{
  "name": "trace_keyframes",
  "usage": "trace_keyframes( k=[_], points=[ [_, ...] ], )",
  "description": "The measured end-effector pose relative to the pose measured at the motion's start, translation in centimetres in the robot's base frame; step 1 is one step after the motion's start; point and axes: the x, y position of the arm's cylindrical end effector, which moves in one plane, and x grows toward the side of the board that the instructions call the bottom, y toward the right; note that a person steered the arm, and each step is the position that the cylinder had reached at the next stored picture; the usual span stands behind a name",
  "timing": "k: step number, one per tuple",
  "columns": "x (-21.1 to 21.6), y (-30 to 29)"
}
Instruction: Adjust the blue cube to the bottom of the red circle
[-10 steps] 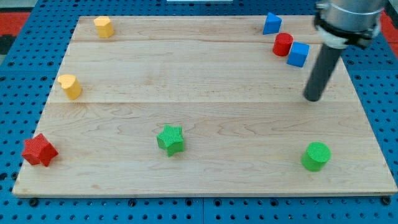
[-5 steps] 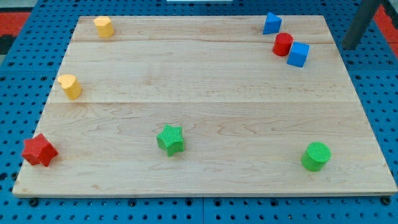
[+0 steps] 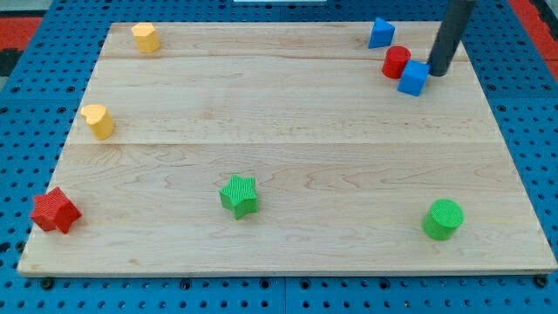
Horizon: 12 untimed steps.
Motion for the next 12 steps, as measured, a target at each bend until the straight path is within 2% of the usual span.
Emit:
trace_keyframes(
  k=[1,3,6,9,12],
  points=[
    [0.4,-4.3],
    [2.7,-5.2],
    [8.7,-4.4],
    [9.8,-5.8],
    [8.9,-12.5]
  ],
)
